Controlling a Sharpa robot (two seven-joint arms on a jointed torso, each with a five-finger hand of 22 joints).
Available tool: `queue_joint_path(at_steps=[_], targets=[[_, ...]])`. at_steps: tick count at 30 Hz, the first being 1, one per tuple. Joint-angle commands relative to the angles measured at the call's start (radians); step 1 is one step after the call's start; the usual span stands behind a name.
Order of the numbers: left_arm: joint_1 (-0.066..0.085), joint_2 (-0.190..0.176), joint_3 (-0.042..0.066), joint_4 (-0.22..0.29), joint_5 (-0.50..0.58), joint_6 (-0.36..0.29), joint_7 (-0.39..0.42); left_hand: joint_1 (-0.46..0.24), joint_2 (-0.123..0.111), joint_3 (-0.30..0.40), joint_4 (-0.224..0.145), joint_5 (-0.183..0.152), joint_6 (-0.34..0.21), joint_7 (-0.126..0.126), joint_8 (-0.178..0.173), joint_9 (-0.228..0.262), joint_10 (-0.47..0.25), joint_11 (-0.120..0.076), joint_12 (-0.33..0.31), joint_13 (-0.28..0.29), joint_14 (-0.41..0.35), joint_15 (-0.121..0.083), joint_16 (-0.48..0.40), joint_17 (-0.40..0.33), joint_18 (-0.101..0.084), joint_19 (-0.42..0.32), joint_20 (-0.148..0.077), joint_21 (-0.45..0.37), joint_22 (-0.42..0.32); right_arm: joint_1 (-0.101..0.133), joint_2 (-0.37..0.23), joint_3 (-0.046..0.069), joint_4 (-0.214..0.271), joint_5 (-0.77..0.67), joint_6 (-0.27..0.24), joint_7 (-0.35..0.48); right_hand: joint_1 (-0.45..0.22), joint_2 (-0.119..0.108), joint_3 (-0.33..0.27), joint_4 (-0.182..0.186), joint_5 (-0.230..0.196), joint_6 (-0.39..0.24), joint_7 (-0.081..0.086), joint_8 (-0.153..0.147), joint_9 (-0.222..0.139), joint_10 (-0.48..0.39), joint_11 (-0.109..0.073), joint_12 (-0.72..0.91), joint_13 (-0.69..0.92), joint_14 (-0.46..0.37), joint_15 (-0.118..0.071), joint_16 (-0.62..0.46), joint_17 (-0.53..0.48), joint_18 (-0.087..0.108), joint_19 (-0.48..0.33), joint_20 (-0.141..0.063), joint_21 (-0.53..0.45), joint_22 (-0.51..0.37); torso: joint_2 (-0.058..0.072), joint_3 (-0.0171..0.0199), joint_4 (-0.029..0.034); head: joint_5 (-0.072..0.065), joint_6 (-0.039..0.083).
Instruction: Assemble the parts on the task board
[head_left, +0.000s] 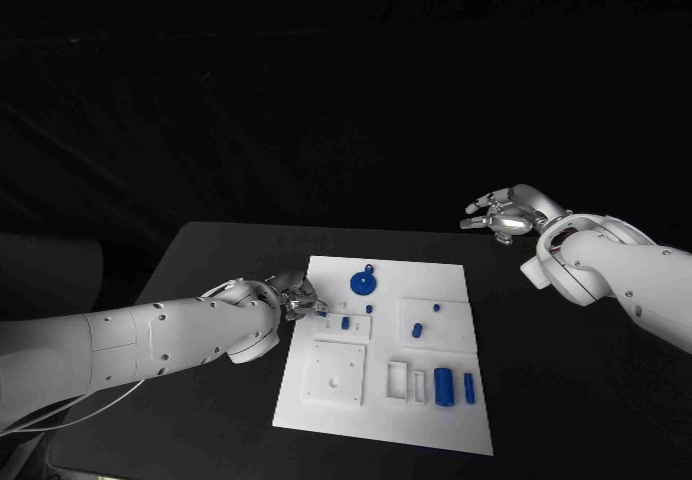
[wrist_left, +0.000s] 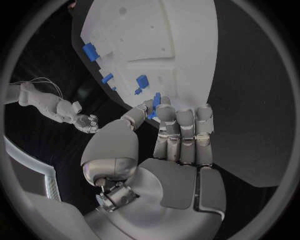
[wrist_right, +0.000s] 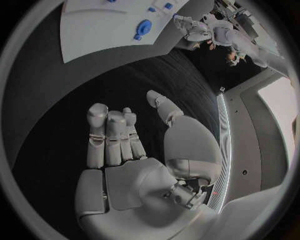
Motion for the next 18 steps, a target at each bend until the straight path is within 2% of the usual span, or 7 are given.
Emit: queue_joint_path(at_steps=[1, 9, 18], targets=[[-0.005, 0.007, -0.001, -0.001, -0.035, -0.017, -0.016, 0.006, 0.0, 0.008, -0.003, 0.005, 0.06, -0.053, 0.036, 0.026, 0.043, -0.049, 0.006, 0.002, 0.055, -0.066, 0.003, 0.001, 0.016, 0.007, -0.11, 0.006, 0.021, -0.001, -0.001, 0.0, 0.001, 0.0, 0.014, 0.008, -0.005, 0.002, 0.001, 0.001, 0.004, -0.019, 0.029, 0.004, -0.002, -0.006, 0.001, 0.003, -0.002, 0.009, 0.001, -0.003, 0.001, 0.07, -0.001, -0.008, -0.005, 0.01, 0.0, -0.0001, -0.0019, 0.001, -0.003], [-0.014, 0.022, -0.003, -0.005, -0.065, -0.001, -0.029, 0.002, -0.001, 0.006, 0.0, 0.008, 0.068, -0.057, 0.046, 0.03, 0.047, -0.053, 0.025, 0.009, 0.06, -0.067, 0.018, 0.007, 0.016, 0.008, -0.114, 0.016, 0.021, -0.001, 0.0, 0.0, 0.001, 0.0, 0.017, 0.008, -0.006, 0.003, 0.001, 0.001, 0.005, -0.019, 0.029, 0.004, -0.002, -0.006, 0.001, 0.004, -0.002, 0.009, 0.001, -0.003, 0.001, 0.07, 0.0, -0.008, -0.005, 0.01, 0.0, -0.0002, -0.0006, -0.002, -0.006], [-0.016, 0.027, -0.003, -0.005, -0.088, 0.016, -0.044, 0.002, -0.001, 0.006, 0.0, 0.01, 0.071, -0.059, 0.052, 0.032, 0.046, -0.055, 0.036, 0.013, 0.061, -0.068, 0.026, 0.01, 0.016, 0.008, -0.117, 0.022, 0.021, -0.002, 0.001, 0.0, 0.001, 0.0, 0.017, 0.008, -0.006, 0.003, 0.001, 0.001, 0.005, -0.019, 0.029, 0.004, -0.002, -0.007, 0.001, 0.004, -0.003, 0.009, 0.001, -0.003, 0.001, 0.07, 0.0, -0.008, -0.005, 0.01, 0.0, 0.0004, -0.0008, -0.002, -0.008]])
